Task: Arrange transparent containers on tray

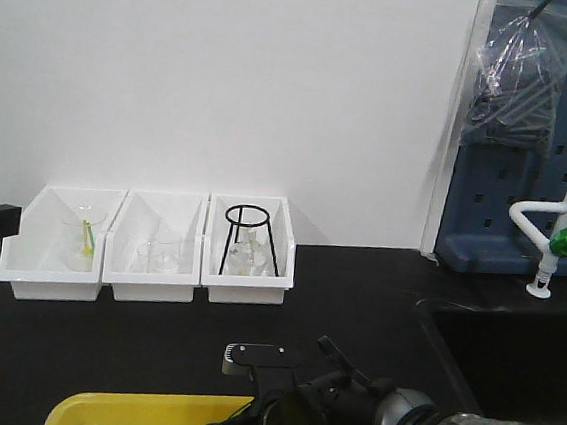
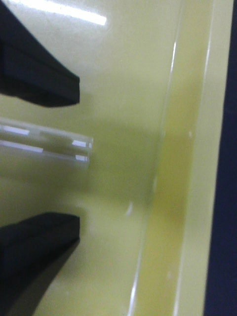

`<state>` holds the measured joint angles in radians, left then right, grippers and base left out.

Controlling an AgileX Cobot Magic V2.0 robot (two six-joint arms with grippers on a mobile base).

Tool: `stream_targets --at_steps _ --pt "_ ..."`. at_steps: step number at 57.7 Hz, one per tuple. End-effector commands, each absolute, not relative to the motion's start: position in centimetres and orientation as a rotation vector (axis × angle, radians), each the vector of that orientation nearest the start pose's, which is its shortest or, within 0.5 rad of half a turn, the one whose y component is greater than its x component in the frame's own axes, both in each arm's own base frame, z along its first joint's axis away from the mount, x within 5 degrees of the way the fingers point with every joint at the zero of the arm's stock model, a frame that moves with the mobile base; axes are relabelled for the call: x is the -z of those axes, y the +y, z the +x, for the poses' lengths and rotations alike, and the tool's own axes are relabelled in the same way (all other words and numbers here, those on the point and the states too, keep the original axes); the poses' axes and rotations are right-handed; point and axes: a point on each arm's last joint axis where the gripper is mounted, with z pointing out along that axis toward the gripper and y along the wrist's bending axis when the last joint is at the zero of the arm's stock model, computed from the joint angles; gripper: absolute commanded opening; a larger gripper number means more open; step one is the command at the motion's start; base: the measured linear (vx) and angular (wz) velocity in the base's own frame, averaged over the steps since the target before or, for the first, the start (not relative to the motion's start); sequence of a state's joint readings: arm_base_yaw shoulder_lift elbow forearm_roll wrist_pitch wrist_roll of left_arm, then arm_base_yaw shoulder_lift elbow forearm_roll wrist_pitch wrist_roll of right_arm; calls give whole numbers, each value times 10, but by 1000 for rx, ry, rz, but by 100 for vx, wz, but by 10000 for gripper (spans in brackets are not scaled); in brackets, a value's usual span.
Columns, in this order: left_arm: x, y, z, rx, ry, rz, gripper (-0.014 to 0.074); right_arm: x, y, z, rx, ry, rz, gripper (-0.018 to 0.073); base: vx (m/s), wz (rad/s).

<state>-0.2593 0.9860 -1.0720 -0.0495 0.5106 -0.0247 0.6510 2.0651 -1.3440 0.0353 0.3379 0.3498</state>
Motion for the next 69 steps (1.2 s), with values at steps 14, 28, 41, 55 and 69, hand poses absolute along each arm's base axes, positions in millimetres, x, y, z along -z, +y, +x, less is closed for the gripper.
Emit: stream_targets --at_steps 14,28,41,55,69 --pt "-432 -53 191 241 1809 204 215 -282 247 331 -463 2214 -424 293 0 0" --pt "-423 -45 174 154 1824 244 -9 -376 192 272 -283 2054 -559 -14 0 0" --pt "-380 -34 128 194 1758 221 -8 -395 133 188 -361 1727 -552 -13 0 0" --pt "-336 -22 84 197 1712 217 -7 -352 90 124 -377 1542 -602 -13 0 0" --pt "-329 -21 78 197 1709 216 -7 -349 85 116 -359 1499 -621 -13 0 0"
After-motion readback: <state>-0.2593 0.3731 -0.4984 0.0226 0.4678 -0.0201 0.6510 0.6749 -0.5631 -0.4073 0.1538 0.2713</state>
